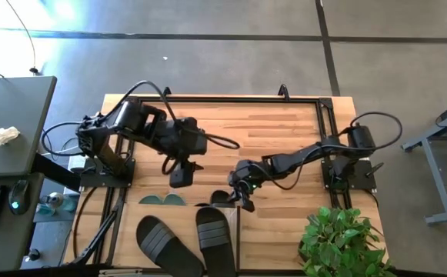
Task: Pick and place slides into the shelf
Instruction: Put the black slipper under the shelf
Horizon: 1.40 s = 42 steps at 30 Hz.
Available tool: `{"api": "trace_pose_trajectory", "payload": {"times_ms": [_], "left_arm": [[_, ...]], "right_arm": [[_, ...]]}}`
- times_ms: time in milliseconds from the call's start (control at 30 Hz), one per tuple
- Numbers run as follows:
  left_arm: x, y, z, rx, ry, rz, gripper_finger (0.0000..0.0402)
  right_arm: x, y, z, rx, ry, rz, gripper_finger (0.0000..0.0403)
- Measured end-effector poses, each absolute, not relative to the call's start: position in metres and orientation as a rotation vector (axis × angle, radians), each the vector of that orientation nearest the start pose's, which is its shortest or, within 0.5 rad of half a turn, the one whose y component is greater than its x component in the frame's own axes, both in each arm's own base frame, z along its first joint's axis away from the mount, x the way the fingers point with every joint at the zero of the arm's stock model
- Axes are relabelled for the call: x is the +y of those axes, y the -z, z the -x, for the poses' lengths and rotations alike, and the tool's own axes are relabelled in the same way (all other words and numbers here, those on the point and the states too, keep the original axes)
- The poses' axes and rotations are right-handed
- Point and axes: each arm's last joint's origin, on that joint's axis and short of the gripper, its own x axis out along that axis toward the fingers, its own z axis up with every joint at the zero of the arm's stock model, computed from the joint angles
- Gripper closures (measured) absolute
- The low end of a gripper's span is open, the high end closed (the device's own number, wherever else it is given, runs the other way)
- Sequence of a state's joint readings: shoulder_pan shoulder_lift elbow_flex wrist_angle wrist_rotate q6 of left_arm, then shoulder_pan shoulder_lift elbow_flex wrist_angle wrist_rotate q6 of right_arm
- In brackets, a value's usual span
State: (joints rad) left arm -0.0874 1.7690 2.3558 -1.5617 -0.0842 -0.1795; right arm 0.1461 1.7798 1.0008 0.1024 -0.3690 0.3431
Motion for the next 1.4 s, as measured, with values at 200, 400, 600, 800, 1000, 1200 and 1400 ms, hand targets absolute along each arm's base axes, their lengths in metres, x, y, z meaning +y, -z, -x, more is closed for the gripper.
{"api": "trace_pose_trajectory", "payload": {"times_ms": [200, 400, 600, 800, 1000, 1200, 1400], "left_arm": [[-0.02, -0.47, -0.293, 0.965, -0.079, 0.068, 0.0202], [-0.021, -0.47, -0.295, 0.955, -0.061, 0.041, 0.0202], [-0.021, -0.473, -0.299, 0.901, -0.06, 0.047, 0.0202], [-0.021, -0.473, -0.299, 0.898, -0.072, 0.072, 0.0202], [-0.019, -0.473, -0.3, 0.885, -0.163, 0.073, 0.0202], [-0.016, -0.474, -0.3, 0.861, -0.281, 0.092, 0.0202], [-0.016, -0.474, -0.3, 0.855, -0.294, 0.122, 0.0202]], "right_arm": [[0.055, -0.175, -0.365, 0.776, -0.36, -0.495, 0.0403], [0.054, -0.17, -0.361, 0.844, -0.361, -0.527, 0.0403], [0.055, -0.17, -0.36, 0.85, -0.389, -0.498, 0.0403], [0.049, -0.155, -0.364, 0.864, -0.402, -0.424, 0.0403], [0.043, -0.13, -0.366, 0.905, -0.452, -0.318, 0.0403], [0.044, -0.129, -0.367, 0.894, -0.467, -0.28, 0.0403], [0.045, -0.143, -0.368, 0.81, -0.506, -0.215, 0.0403]]}}
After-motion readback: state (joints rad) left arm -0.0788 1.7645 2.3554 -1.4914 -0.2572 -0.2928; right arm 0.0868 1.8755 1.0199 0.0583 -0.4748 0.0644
